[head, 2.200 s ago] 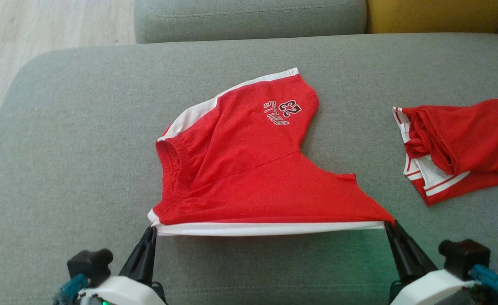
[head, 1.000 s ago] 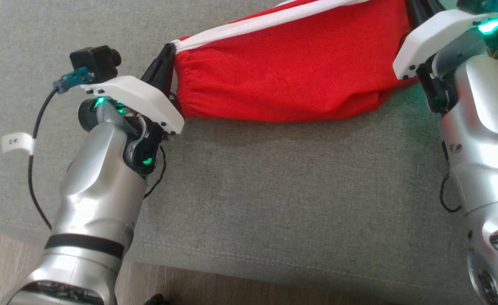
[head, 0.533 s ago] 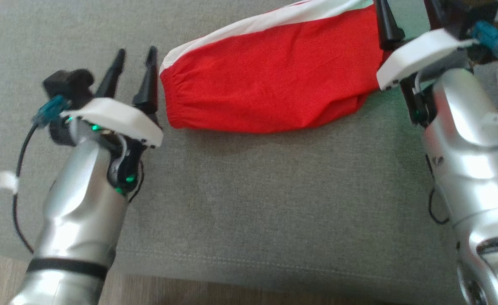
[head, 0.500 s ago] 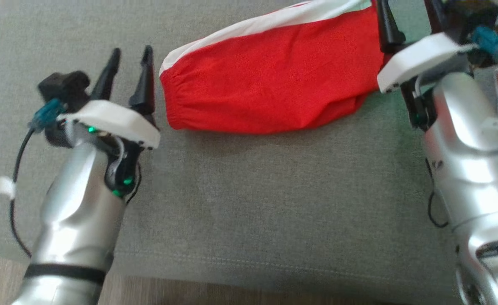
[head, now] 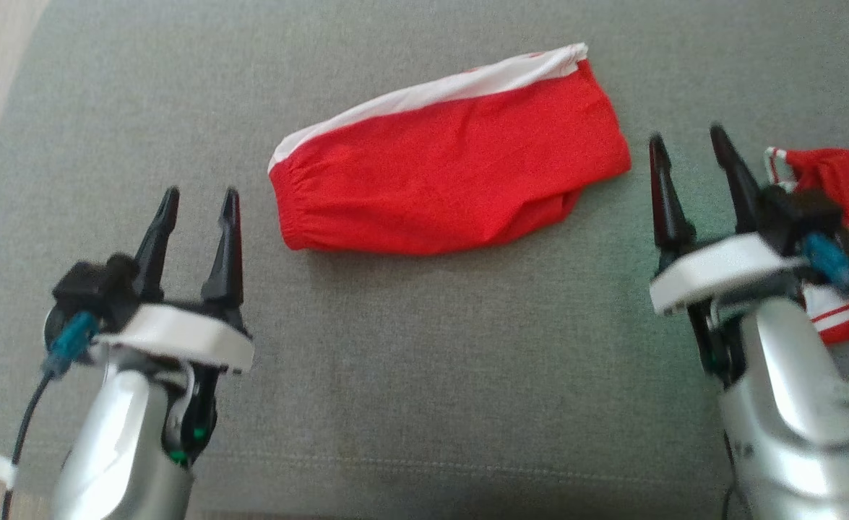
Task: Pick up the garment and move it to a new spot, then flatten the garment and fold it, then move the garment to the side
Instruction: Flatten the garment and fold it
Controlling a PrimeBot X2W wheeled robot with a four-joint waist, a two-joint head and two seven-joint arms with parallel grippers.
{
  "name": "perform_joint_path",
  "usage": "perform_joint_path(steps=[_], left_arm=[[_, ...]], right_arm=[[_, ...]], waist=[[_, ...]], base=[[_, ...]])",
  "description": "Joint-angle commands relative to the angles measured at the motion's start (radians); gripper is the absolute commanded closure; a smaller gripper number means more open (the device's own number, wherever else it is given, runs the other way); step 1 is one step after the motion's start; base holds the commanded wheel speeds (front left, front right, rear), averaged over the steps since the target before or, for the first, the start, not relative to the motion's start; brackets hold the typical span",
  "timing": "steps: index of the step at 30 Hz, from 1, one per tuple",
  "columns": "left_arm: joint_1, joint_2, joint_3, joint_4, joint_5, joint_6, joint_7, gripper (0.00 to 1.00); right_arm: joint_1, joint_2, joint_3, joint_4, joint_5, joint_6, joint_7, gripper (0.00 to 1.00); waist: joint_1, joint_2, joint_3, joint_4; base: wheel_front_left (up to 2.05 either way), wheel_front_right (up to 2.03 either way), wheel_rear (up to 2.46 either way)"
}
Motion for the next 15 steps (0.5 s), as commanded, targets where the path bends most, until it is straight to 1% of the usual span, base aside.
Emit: perform_joint_path(steps=[1, 4, 7, 15], left_arm=[[-0.009, 0.035, 0.036, -0.044, 0.010, 0.002, -0.012, 0.00], [0.038, 0.041, 0.024, -0.065, 0.016, 0.006, -0.008, 0.00], [0.065, 0.044, 0.020, -0.075, 0.014, 0.012, 0.003, 0.00], [0.078, 0.048, 0.011, -0.082, 0.011, 0.021, 0.020, 0.00]], right_arm=[[0.011, 0.016, 0.017, -0.064, -0.002, -0.001, 0.011, 0.00], [0.098, 0.018, 0.010, -0.151, 0.000, -0.001, 0.060, 0.00], [0.154, 0.018, 0.008, -0.219, 0.009, -0.001, 0.098, 0.00], [0.205, 0.018, 0.002, -0.315, 0.015, -0.001, 0.159, 0.00]], waist=[[0.0000, 0.0000, -0.024, -0.007], [0.0000, 0.0000, -0.043, -0.010], [0.0000, 0.0000, -0.053, -0.013], [0.0000, 0.0000, -0.063, -0.012]], base=[[0.00, 0.00, 0.00], [0.00, 0.00, 0.00], [0.00, 0.00, 0.00], [0.00, 0.00, 0.00]])
